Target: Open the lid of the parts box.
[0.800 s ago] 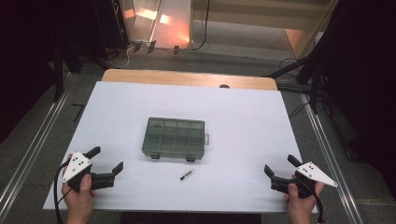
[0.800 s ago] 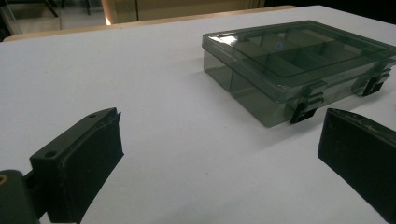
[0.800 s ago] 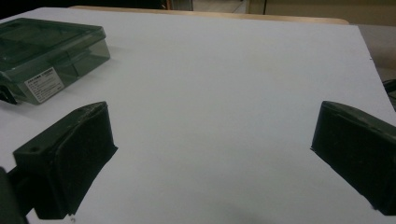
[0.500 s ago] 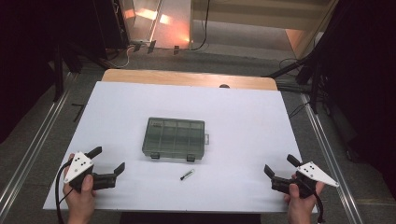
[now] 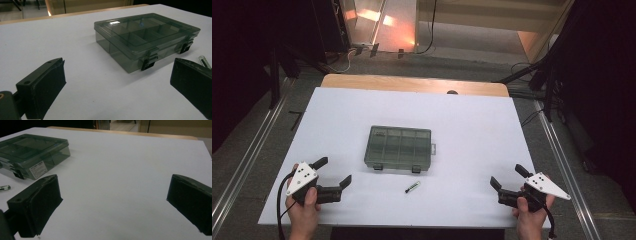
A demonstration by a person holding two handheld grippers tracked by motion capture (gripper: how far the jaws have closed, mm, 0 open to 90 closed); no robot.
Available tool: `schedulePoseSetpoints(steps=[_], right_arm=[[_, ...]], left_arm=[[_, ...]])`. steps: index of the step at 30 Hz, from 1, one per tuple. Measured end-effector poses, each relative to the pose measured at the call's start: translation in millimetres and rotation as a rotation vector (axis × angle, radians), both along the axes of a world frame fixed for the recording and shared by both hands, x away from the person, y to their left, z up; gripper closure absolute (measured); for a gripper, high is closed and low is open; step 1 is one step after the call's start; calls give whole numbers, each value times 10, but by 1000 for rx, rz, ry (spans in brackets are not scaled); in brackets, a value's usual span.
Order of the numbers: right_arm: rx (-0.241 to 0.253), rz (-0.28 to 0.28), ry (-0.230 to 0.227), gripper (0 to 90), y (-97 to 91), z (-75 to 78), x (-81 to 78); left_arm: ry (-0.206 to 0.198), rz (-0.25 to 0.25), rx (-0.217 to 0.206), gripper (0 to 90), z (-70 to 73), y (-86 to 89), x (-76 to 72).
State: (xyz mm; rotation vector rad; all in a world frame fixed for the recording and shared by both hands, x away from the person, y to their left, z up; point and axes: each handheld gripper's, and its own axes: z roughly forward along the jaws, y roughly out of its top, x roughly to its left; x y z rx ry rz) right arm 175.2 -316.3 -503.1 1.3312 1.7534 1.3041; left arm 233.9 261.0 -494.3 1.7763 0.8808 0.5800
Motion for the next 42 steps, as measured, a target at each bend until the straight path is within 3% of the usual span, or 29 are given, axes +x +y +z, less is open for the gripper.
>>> schedulePoseSetpoints(steps=[4,21,34,39,42], right_arm=[[-3,10,2,0,26,2,-2],[-10,75,14,0,269,23,26],[-2,173,21,1,598,163,151],[13,182,7,201,678,246,228],[27,226,14,252,728,286,283]], left_arm=[[25,-22,20,0,-22,-63,21],[36,-57,2,0,-18,-228,23],[70,-97,-29,0,134,-397,99],[94,-107,-38,12,202,-445,155],[104,-99,-42,142,232,-476,189]])
